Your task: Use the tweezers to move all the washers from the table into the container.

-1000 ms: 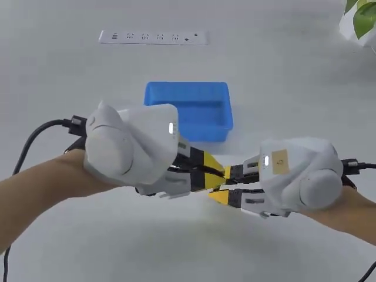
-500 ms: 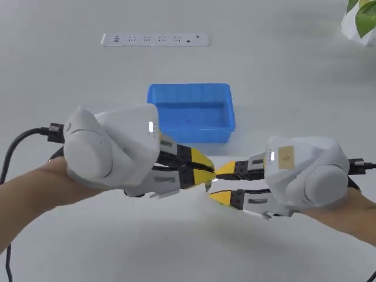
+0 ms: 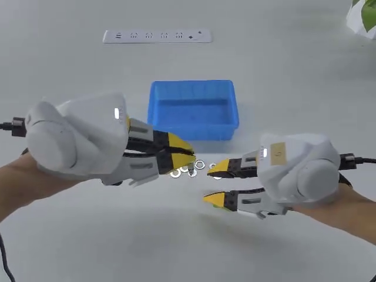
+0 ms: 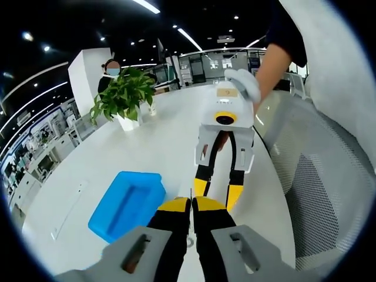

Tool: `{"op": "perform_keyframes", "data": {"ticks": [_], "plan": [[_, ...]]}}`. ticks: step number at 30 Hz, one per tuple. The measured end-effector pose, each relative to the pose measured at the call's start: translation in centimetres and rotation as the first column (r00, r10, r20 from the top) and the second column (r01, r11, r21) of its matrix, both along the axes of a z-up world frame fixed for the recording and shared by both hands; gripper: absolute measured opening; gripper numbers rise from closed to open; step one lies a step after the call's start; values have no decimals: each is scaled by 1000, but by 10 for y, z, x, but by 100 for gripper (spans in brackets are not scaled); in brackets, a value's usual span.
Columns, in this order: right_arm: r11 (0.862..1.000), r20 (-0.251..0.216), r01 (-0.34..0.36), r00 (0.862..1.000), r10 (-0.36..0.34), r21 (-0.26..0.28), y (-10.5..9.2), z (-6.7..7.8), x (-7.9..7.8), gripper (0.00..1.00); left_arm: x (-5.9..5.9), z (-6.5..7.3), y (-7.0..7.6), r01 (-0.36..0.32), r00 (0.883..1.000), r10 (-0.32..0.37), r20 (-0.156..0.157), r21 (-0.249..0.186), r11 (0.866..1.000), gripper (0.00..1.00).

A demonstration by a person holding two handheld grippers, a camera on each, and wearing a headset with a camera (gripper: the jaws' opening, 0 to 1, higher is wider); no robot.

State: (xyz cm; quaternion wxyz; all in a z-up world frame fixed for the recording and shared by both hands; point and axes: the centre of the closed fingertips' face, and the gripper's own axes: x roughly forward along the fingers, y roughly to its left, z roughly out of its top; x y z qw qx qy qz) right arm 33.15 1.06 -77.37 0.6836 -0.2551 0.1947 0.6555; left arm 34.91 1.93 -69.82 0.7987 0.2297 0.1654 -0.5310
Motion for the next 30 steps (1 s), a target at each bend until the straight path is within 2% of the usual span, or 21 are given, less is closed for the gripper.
{"op": "perform_keyframes", "data": {"ticks": [8,14,18,26,30], "plan": [[1000,-9,9,1000,-9,-7,-4,-3,2,25,-1,-6,-2,10,1000,-10,-11,-4,1000,5],[1000,-13,13,1000,-13,-7,-5,-4,2,25,1,-7,-4,14,1000,-14,-3,-1,1000,5],[1000,-17,16,1000,-17,-12,-5,-5,2,25,4,-6,-5,12,1000,-12,-2,-14,1000,5],[1000,-15,18,1000,-18,-6,-4,-4,3,25,3,-8,-5,14,999,-15,-34,-24,1000,5],[1000,-12,19,1000,-19,-5,-2,-3,4,25,6,-8,-1,-4,999,3,-48,-24,1000,5]]}}
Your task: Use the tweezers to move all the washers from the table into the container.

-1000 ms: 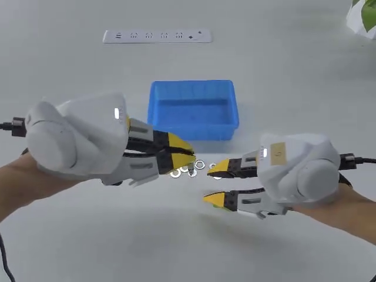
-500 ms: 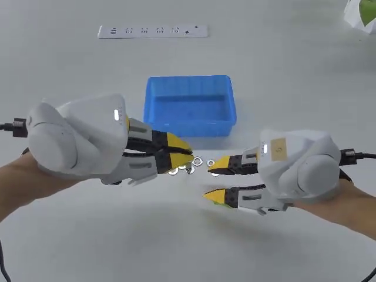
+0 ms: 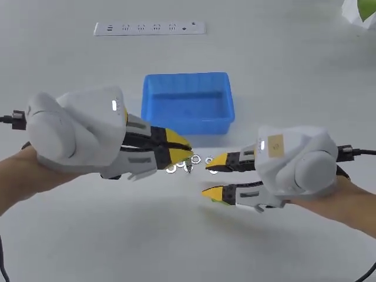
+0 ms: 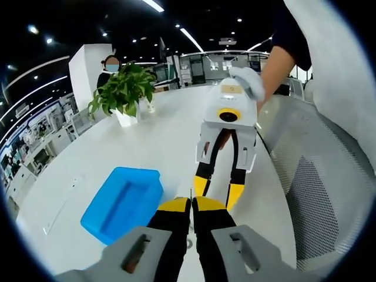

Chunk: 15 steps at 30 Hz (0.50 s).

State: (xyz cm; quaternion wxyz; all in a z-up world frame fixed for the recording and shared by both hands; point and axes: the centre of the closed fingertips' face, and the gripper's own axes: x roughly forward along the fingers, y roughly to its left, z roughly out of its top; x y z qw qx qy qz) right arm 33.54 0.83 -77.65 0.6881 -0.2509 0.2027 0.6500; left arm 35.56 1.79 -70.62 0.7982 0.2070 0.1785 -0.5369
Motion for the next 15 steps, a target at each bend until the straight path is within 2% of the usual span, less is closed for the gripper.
{"op": "perform_keyframes", "data": {"ticks": [2,5,6,7,10,15], "plan": [[1000,-1,-2,1000,2,4,2,1,0,25,1,-1,3,-13,999,12,-38,-8,1000,5],[1000,3,-10,1000,10,3,6,1,2,26,3,-1,6,-16,998,16,-66,-9,1000,5],[1000,4,-15,1000,15,-1,8,0,3,26,4,-2,7,-16,998,16,-61,2,1000,5],[1000,7,-18,1000,18,-1,10,0,5,26,5,-2,9,-17,997,18,-73,8,1000,5],[1000,6,-19,1000,19,2,15,1,11,26,4,-3,10,-6,997,8,-81,27,1000,5],[1000,17,-27,999,27,7,25,2,17,26,3,-4,6,7,996,-5,-91,29,1000,5]]}}
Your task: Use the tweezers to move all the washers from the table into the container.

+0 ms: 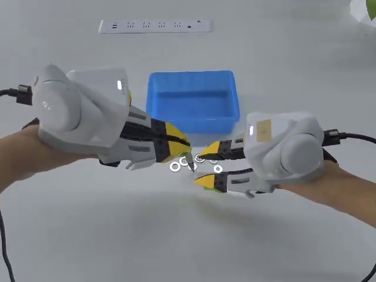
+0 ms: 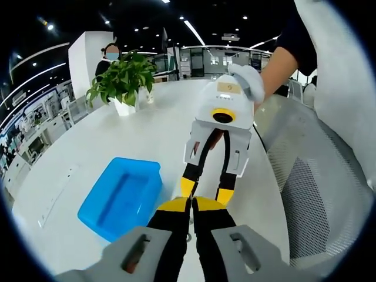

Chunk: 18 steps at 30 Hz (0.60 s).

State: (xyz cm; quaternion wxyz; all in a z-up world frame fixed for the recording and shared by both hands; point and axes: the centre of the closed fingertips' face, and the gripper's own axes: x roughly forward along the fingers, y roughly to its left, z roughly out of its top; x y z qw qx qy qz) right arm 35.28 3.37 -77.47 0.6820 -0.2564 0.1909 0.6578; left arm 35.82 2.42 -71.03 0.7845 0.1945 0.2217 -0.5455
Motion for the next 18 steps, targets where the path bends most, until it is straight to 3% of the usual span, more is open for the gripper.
{"op": "perform_keyframes", "data": {"ticks": [6,10,18], "plan": [[1000,6,-17,1000,17,-2,11,-4,2,23,1,-1,-1,-7,1000,7,-9,-10,1000,6],[1000,-17,-23,1000,23,11,12,-3,3,15,0,-2,2,3,1000,-3,-10,-1,1000,6],[998,-41,-61,997,61,8,15,-2,3,12,0,-2,-1,12,1000,-12,-8,-4,1000,6]]}}
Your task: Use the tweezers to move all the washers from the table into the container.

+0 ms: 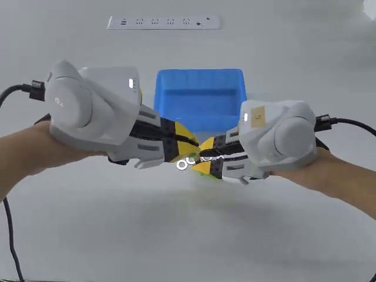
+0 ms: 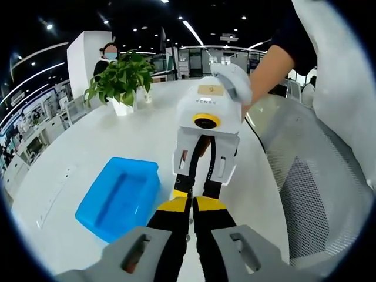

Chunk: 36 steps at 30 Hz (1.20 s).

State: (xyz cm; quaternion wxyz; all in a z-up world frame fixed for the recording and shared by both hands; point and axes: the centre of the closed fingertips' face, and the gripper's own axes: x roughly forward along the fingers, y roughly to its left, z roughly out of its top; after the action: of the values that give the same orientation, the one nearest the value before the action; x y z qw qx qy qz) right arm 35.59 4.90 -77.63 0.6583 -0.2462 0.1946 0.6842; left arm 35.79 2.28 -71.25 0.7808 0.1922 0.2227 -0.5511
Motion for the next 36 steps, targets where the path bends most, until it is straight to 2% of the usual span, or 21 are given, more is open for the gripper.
{"op": "perform_keyframes", "data": {"ticks": [1,5,7,10,13,15,17,28,29,30,32,33,36], "plan": [[1000,12,-9,1000,9,-9,0,-1,0,12,0,0,-1,1,1000,-1,-1,-1,1000,6],[1000,8,-20,1000,20,-16,-1,-1,0,11,2,0,-2,-3,1000,3,-1,0,1000,6],[1000,12,-21,1000,21,-21,-1,-2,1,11,4,0,-2,2,1000,-2,20,13,1000,6],[999,7,-17,1000,17,-30,-1,-2,1,11,3,0,-3,12,1000,-13,26,31,999,6],[999,10,-23,1000,23,-22,-3,-3,0,10,2,0,-5,15,1000,-15,21,22,1000,6],[999,16,-24,1000,24,-20,-3,-3,1,10,3,0,-6,9,1000,-9,30,12,1000,6],[1000,19,-23,1000,24,-20,-3,-3,1,9,4,0,-6,-9,1000,9,22,-5,1000,6],[1000,10,11,1000,-11,7,-3,-2,1,9,3,3,-6,-26,1000,26,3,-20,999,7],[1000,1,23,1000,-23,11,-4,-2,2,9,3,5,-6,-24,999,24,22,-21,1000,8],[1000,-5,27,1000,-27,13,-4,-2,2,9,4,7,-5,-18,998,18,55,-2,1000,9],[999,-12,38,999,-37,17,-4,-2,4,9,2,9,-6,-19,999,19,33,-22,1000,14],[999,-13,39,999,-39,18,-4,-2,4,9,2,10,-6,-20,999,21,36,-25,999,16],[999,-12,49,999,-48,22,-4,0,5,9,2,6,-1,-29,999,29,40,3,1000,20]]}}
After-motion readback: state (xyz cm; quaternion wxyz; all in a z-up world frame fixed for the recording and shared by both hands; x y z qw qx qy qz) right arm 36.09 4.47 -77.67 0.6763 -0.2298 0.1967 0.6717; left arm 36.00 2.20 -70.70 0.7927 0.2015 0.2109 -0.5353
